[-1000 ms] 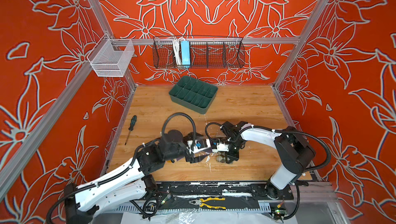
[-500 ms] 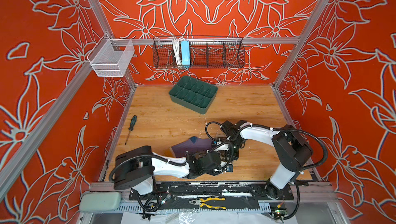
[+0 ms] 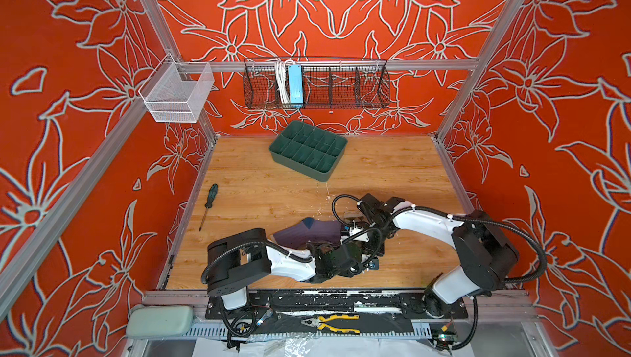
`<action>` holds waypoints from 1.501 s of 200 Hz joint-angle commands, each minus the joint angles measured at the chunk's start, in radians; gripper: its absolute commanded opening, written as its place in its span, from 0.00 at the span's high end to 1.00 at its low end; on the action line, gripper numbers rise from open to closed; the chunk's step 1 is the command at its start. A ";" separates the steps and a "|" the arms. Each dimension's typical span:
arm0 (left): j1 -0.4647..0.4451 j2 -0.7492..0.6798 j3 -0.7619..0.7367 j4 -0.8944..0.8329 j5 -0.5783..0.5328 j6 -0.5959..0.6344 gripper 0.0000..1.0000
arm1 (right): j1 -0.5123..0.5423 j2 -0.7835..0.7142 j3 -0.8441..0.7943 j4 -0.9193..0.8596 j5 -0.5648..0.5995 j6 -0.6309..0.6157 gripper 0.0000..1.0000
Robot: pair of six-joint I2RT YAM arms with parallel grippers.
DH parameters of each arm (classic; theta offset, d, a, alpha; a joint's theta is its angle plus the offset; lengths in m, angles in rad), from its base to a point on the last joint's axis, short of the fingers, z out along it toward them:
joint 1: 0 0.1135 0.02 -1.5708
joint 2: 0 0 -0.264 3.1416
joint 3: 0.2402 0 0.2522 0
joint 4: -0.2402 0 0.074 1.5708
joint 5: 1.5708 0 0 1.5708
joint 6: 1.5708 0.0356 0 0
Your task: Roll the socks
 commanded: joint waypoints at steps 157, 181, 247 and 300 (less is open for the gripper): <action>0.246 0.074 0.289 -0.721 0.627 -0.242 1.00 | -0.107 -1.243 -0.151 0.297 0.512 0.181 0.41; 0.315 0.168 0.399 -0.841 0.798 -0.280 1.00 | -0.105 -1.124 -0.084 -0.016 0.237 -0.050 0.45; 0.443 0.393 0.582 -0.989 1.042 -0.330 1.00 | 0.202 -0.669 -0.134 -0.011 0.370 -0.140 0.51; 0.453 0.412 0.616 -1.006 1.046 -0.317 1.00 | 0.281 -0.491 -0.283 0.395 0.397 -0.115 0.49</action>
